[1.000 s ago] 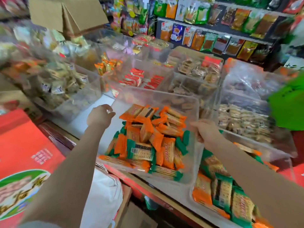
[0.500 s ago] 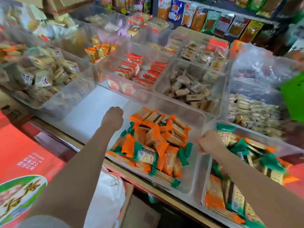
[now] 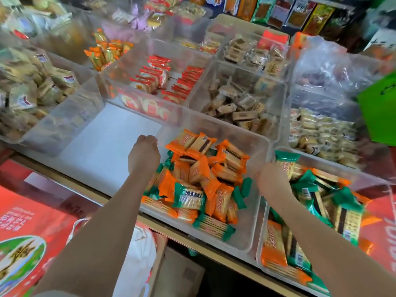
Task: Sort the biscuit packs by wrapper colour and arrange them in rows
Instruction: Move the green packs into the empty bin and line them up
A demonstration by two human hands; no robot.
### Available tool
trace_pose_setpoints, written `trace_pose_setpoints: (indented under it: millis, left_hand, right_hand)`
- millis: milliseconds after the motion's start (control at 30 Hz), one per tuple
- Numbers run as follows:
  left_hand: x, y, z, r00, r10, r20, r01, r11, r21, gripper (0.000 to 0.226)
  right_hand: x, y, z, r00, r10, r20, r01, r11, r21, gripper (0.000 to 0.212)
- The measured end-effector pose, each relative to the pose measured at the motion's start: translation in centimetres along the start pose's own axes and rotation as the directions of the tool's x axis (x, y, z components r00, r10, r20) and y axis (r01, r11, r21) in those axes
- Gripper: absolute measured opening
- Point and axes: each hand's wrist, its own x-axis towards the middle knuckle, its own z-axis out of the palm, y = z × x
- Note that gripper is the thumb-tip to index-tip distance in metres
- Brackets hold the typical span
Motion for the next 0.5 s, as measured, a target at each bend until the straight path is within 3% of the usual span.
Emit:
trace_pose_setpoints:
  millis: [67,133,233,300,400,500]
  left_hand:
    - [-0.4,0.2,0.0,1.0,-0.003,-0.006,0.003,1.0,0.015,0.032]
    - [-1.1,0.1,-0.2,0.998,0.062,-0.011,-0.062,0.997,0.054,0.037]
    - [-3.7,0.0,-0.1,0.934,0.348,-0.08,-0.339,0.935,0.105,0.035]
    - [-5.6,0.4,-0.1,0.898,0.439,0.04,-0.44,0.898,0.015,0.029]
    - [-7.4,0.3,0.4,0.881,0.407,0.24,-0.41,0.911,-0.039,0.035]
    - [-8.2,-0.2,0.7,0.863,0.416,0.288,-0.443,0.896,0.031,0.038]
  right_hand:
    - [0.0,0.5,1.5,0.997,0.002,-0.072,0.003,0.998,0.07,0.03]
    - [-1.1,0.5,2.4,0.982,-0.102,-0.158,0.097,0.995,-0.038,0.042]
    - [-2.9,-0.1,2.8,0.853,-0.378,-0.359,0.363,0.925,-0.112,0.046]
    - [-3.1,-1.3,2.9,0.837,-0.476,-0.271,0.502,0.864,0.033,0.038]
    - [-1.5,-3.6,4.0,0.892,-0.447,-0.067,0.449,0.861,0.24,0.031]
    - [0.2,-5.1,5.5,0.926,-0.374,-0.058,0.377,0.898,0.226,0.039]
